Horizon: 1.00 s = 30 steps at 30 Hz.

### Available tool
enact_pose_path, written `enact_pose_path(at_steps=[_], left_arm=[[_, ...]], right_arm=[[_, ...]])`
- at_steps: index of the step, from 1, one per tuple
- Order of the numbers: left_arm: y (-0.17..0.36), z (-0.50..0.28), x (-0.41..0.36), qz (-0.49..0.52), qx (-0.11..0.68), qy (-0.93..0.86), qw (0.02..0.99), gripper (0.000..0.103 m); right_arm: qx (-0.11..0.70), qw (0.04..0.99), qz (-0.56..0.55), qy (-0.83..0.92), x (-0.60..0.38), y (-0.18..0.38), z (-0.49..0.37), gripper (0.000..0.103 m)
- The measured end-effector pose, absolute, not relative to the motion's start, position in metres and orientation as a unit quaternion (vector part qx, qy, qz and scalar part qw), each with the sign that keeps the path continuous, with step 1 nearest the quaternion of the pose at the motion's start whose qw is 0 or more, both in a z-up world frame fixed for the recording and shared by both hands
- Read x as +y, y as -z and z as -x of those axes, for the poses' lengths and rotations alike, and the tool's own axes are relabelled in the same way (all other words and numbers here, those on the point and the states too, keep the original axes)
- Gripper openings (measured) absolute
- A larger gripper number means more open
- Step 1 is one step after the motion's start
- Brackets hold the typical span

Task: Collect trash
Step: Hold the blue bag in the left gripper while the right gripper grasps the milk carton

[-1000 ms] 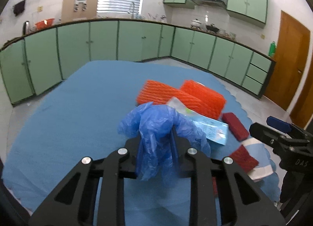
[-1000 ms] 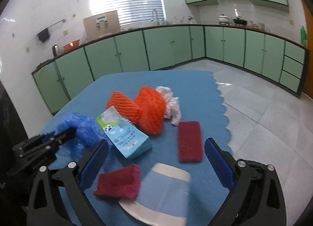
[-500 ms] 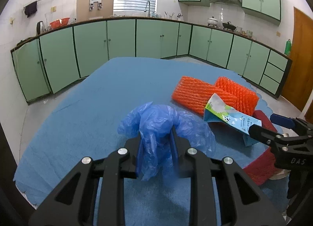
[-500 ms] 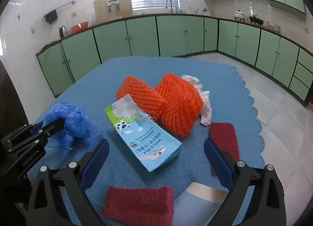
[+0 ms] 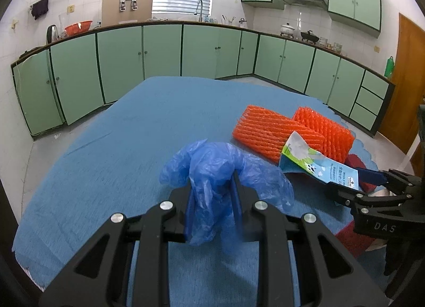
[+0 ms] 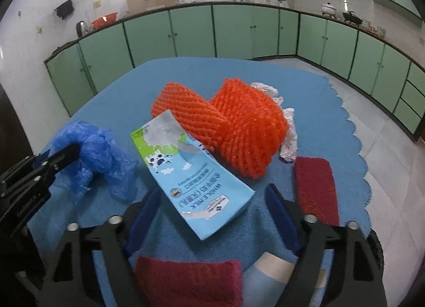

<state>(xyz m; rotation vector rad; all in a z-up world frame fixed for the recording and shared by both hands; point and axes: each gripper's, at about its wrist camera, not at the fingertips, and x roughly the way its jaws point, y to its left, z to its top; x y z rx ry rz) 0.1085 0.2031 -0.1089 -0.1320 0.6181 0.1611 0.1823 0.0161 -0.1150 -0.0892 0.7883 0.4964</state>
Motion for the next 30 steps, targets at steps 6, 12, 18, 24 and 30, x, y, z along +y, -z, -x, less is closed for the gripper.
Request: enact_pose_path(at_steps=[6,12,18,24,30], left_arm=[[0.108,-0.108,0.203,0.069,0.304,-0.079,0.947,0.023],[0.105,-0.107,0.203,0.069,0.3,-0.076,0.948,0.023],[0.104,-0.105,0.205,0.067,0.3,-0.076,0.949,0.023],[0.102,-0.103,0.208,0.068,0.298,-0.081,0.949,0.023],[0.1,-0.102,0.205,0.072,0.297,-0.083,0.949,0.023]], right_arm=[[0.386,0.885,0.037,-0.257,0.018,0.112,-0.179,0.057],[0.383,0.882,0.029,-0.271,0.018,0.102,-0.173,0.051],[0.396,0.873,0.03,-0.282,0.024,0.102,-0.172,0.052],[0.403,0.873,0.05,-0.27,0.034,0.106,-0.179,0.063],[0.408,0.87,0.062,-0.27,0.038,0.104,-0.179,0.068]])
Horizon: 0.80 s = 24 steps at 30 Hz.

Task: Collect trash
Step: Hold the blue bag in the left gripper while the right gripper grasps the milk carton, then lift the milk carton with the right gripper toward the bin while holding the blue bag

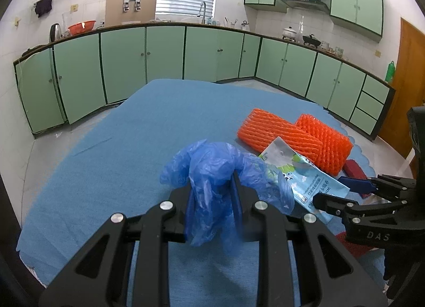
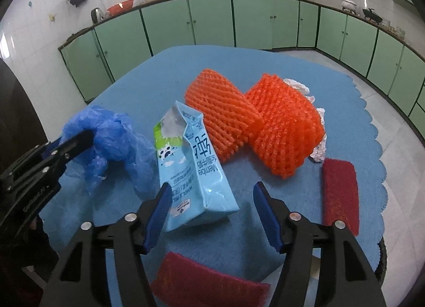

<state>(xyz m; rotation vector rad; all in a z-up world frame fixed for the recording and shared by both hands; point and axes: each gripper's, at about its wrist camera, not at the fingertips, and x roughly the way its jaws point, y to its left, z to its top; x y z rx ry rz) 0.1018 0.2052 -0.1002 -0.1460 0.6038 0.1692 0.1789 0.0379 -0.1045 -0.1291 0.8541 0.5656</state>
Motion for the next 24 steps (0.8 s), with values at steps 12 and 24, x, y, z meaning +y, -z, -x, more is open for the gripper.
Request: enact_pose_path(at_steps=[12,24], left_arm=[[0.099,-0.097,0.2,0.079,0.295,-0.094,0.947,0.023],[0.099,-0.095,0.195,0.083,0.296,-0.097,0.946,0.023]], right_arm=[[0.446,0.853,0.036,-0.27,0.039,0.113,-0.192,0.071],[0.449,0.838,0.043,-0.306,0.049,0.112,-0.18,0.034]])
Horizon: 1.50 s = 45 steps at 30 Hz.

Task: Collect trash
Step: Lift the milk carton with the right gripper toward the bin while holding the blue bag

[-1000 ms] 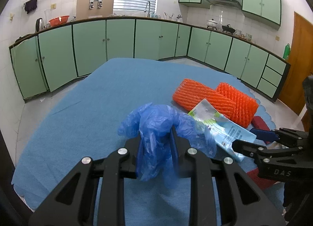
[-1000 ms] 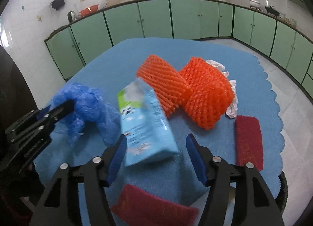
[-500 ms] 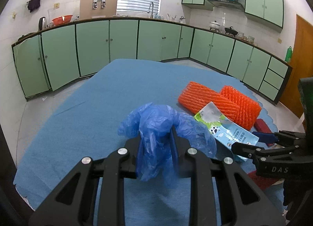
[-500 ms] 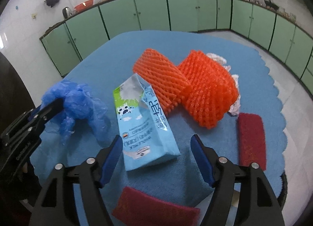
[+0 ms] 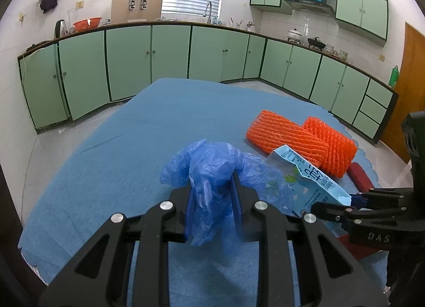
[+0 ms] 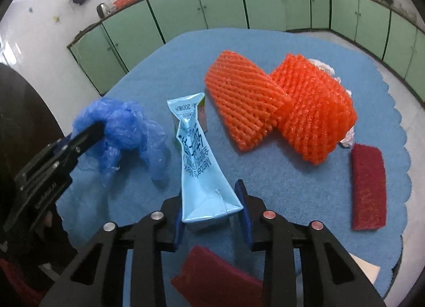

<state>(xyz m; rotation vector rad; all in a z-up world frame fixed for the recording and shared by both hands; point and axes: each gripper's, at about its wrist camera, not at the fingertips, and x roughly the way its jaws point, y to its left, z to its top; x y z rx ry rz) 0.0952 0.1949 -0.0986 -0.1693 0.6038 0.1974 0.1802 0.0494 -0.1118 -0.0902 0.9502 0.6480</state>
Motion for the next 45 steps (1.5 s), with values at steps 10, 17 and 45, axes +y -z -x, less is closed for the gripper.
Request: enact_pose_path(at_steps=[10,17,45], left_arm=[[0.089,-0.088,0.186,0.08,0.281,-0.092,0.952,0.023],[0.074,-0.084,0.177,0.077,0.263,-0.079,0.958,0.023],[0.029,-0.085,0.102,0.055,0.21,0.015,0.976,0.023]], right_arm=[[0.412,0.859,0.027,-0.302,0.043,0.079,-0.168,0.034],[0.411,0.857,-0.036,-0.308,0.028,0.065,-0.173,0.034],[0.323,0.901,-0.117,-0.265,-0.082,0.0,-0.144,0.034]])
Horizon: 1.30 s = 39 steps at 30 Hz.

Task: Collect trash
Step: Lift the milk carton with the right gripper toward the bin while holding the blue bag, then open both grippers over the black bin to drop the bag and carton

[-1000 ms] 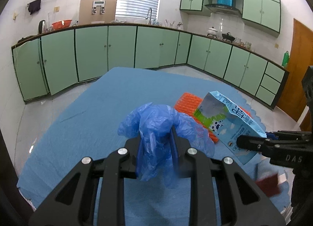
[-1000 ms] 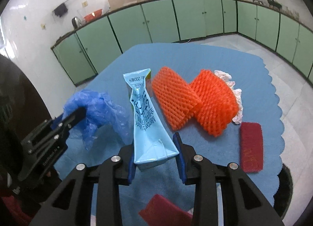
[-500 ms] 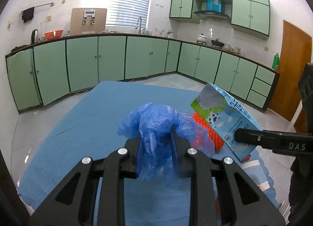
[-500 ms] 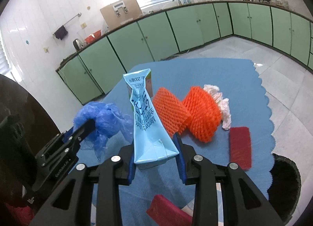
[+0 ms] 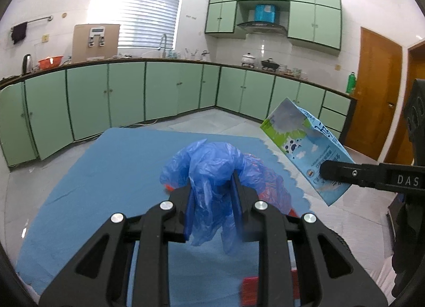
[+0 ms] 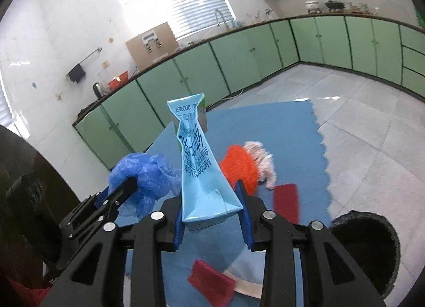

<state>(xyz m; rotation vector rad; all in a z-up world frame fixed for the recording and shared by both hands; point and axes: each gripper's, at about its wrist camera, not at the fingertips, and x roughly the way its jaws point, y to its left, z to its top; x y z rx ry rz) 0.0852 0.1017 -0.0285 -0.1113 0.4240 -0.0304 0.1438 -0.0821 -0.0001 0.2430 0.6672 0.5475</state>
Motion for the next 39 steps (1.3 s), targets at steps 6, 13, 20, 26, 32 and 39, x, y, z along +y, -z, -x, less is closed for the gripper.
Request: enact_pose_path(at_steps=[6,13,20,26,32,39], left_arm=[[0.025,-0.088,0.07,0.053,0.204,0.05,0.976,0.023],[0.028,-0.09,0.024,0.046,0.206,0.103,0.972,0.023],[0.038,-0.09,-0.028,0.036,0.215,0.161,0.963,0.023],[0.047,-0.097,-0.068,0.028,0.228,0.202,0.952,0.023],[0.065,-0.106,-0.098,0.024,0.247,0.229,0.941,0.023],[0.091,-0.125,-0.133,0.015,0.281,0.249,0.927,0.023]], right_arm=[[0.313,0.915,-0.118,-0.227,-0.111,-0.006,-0.131,0.034],[0.307,0.929,-0.119,-0.171,-0.152,-0.003,-0.11,0.034],[0.305,0.939,-0.118,-0.105,-0.202,0.004,-0.087,0.034],[0.309,0.943,-0.115,-0.05,-0.236,0.016,-0.072,0.034],[0.319,0.942,-0.106,-0.007,-0.261,0.032,-0.067,0.034],[0.343,0.932,-0.117,0.015,-0.281,0.057,-0.074,0.034]])
